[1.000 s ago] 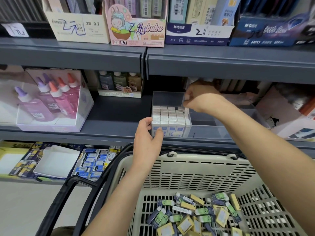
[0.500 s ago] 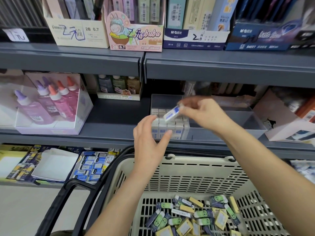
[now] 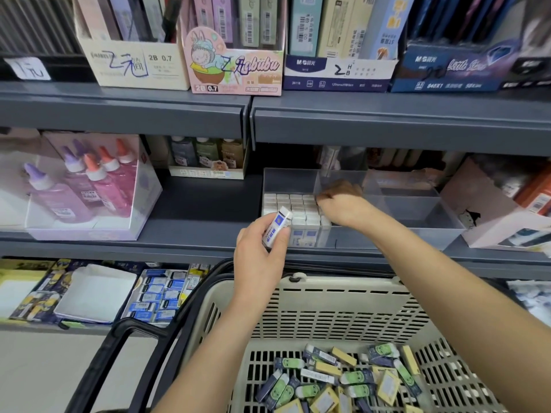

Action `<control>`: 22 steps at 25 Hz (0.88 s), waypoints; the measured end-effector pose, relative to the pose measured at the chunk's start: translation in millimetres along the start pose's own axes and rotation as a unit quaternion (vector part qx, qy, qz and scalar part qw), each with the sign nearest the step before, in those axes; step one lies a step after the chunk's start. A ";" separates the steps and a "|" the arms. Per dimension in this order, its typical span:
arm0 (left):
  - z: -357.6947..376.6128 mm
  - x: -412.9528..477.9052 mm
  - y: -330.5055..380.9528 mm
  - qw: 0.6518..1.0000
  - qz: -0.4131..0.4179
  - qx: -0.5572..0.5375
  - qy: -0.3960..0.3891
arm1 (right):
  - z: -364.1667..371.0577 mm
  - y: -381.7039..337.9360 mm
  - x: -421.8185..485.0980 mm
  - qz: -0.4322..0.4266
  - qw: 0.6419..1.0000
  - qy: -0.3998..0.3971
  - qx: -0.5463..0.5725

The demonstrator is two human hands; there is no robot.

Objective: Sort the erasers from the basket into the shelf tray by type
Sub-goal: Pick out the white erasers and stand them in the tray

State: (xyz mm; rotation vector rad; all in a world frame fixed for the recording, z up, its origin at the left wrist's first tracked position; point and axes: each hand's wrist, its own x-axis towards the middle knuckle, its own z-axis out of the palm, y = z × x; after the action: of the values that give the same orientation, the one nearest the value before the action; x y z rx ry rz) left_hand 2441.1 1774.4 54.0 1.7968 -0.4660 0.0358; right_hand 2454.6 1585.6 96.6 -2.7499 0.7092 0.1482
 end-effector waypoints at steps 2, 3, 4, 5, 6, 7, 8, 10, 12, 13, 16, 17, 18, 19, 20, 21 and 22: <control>0.0 0.2 -0.2 1.000 0.003 -0.003 0.001 | 4.7 -6.2 3.3 0.021 0.999 -0.015 -0.033; 0.0 0.3 -0.6 1.000 0.005 -0.004 0.002 | 5.9 -8.6 3.4 0.032 0.999 -0.020 -0.039; 0.3 0.2 -1.0 1.000 0.006 -0.002 0.002 | 6.2 -10.9 1.9 0.042 0.998 -0.026 -0.046; 0.7 0.1 -1.4 1.000 0.007 0.002 0.000 | 6.5 -12.0 -0.5 0.047 0.997 -0.029 -0.051; 1.3 -0.1 -1.5 1.000 0.007 0.005 -0.003 | 6.2 -12.2 -3.4 0.046 0.997 -0.030 -0.049; 1.9 -0.3 -1.6 1.000 0.008 0.005 -0.008 | 5.0 -11.9 -6.6 0.039 0.998 -0.031 -0.042; 2.5 -0.5 -1.8 1.000 0.006 0.004 -0.014 | 3.0 -11.2 -10.5 0.030 0.998 -0.035 -0.035; 2.9 -0.9 -2.4 1.000 0.005 0.004 -0.023 | 0.1 -8.1 -16.4 0.012 0.998 -0.044 -0.036; 2.7 -2.0 -2.9 1.000 0.003 -0.002 -0.027 | -1.4 -3.5 -23.0 -0.005 1.000 -0.009 -0.006; 2.5 -2.6 -2.9 1.000 0.003 -0.008 -0.028 | -2.4 -1.3 -27.1 -0.015 0.999 0.035 0.027; 2.7 -3.4 -2.4 0.999 0.009 -0.018 -0.030 | -4.8 2.2 -46.8 -0.100 0.971 0.148 0.158; 3.2 -3.4 -1.8 0.999 0.012 -0.015 -0.031 | -5.7 0.4 -55.0 -0.139 0.958 0.129 0.215; 3.6 -3.5 -1.2 0.999 0.015 -0.012 -0.033 | -5.6 -2.3 -62.2 -0.173 0.946 0.086 0.261; 3.8 -3.4 -0.6 0.999 0.019 -0.010 -0.034 | -4.7 -5.4 -67.9 -0.198 0.938 0.044 0.282; 4.2 -3.6 0.1 0.999 0.022 -0.009 -0.035 | -3.5 -6.9 -70.8 -0.213 0.935 0.014 0.282; 4.3 -4.1 1.0 0.999 0.026 -0.006 -0.035 | -3.3 -6.8 -72.0 -0.220 0.935 0.000 0.279; 4.2 -4.5 2.0 0.999 0.032 0.000 -0.033 | -4.7 -4.6 -70.9 -0.216 0.934 0.001 0.284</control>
State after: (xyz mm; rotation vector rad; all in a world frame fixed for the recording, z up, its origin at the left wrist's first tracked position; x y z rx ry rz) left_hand 2435.4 1771.4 53.5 1.7864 -0.5698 0.0211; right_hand 2395.1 1620.4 114.5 -2.2653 0.0969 -0.1380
